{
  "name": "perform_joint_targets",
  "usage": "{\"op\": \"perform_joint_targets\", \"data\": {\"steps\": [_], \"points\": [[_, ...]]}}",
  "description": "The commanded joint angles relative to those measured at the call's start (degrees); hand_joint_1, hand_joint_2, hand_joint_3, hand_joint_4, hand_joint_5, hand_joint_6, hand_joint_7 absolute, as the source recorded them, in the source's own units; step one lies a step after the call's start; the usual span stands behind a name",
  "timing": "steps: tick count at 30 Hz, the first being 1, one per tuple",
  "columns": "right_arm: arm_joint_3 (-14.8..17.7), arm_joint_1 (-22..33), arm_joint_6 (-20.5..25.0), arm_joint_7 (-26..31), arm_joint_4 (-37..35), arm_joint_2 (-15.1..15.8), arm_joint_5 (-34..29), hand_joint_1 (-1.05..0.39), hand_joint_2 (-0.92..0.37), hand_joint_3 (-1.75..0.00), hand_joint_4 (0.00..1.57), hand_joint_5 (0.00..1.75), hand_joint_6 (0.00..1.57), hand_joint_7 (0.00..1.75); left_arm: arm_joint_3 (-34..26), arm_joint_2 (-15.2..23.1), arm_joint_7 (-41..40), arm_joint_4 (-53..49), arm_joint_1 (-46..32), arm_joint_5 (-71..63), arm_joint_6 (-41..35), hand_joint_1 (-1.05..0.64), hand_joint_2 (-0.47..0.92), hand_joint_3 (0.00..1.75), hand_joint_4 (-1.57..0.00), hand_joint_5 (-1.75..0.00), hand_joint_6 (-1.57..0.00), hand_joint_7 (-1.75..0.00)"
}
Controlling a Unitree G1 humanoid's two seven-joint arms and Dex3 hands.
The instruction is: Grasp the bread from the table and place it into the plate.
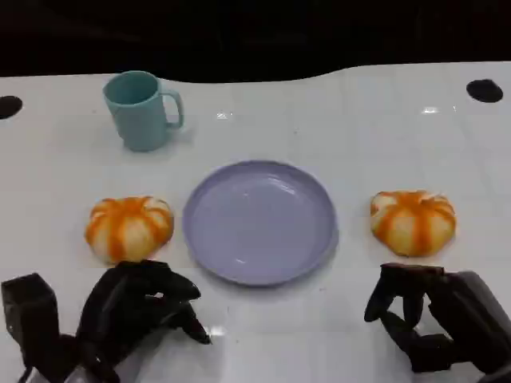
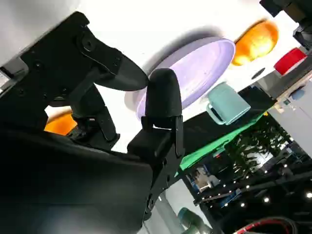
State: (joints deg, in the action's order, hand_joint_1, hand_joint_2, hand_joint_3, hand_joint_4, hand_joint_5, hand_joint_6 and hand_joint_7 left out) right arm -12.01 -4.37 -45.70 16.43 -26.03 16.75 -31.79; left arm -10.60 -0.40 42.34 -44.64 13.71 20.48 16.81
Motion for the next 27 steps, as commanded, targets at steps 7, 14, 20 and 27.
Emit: {"op": "perform_joint_targets", "data": {"steps": [7,14,20,27], "points": [[0.18,-0.52,0.09,0.18,-0.38,0.42,0.46,-0.21,-0.36,-1.28,0.86,1.75,0.82,1.37,-0.54,1.02,0.23,-0.90,0.64,0.19,-0.31,-1.05,0.71,0.00,-1.57,-0.58,-1.57,-0.20],[0.12,-0.54,-0.34,0.58,-0.71,0.42,0.23,-0.21,-0.36,-1.29,0.87,1.75,0.82,1.39,-0.53,1.00,0.24,-0.94,0.60,0.07,0.07,-1.05,0.71,0.00,-1.57,-0.58,-1.57,-0.20],[0.06,-0.59,-0.14,0.37,-0.62,0.29,0.40,-0.21,-0.36,-1.29,0.87,1.75,0.81,1.38,-0.58,1.16,0.44,-1.08,0.69,-0.02,0.08,-1.05,0.71,0.00,-1.57,-0.57,-1.57,-0.20],[0.17,-0.79,-1.07,0.29,-1.35,0.37,1.04,-0.20,-0.39,-1.21,0.85,1.74,0.84,1.23,-0.60,1.09,0.33,-1.20,0.74,-0.06,0.09,-1.05,0.71,0.00,-1.57,-0.57,-1.57,-0.20]]}}
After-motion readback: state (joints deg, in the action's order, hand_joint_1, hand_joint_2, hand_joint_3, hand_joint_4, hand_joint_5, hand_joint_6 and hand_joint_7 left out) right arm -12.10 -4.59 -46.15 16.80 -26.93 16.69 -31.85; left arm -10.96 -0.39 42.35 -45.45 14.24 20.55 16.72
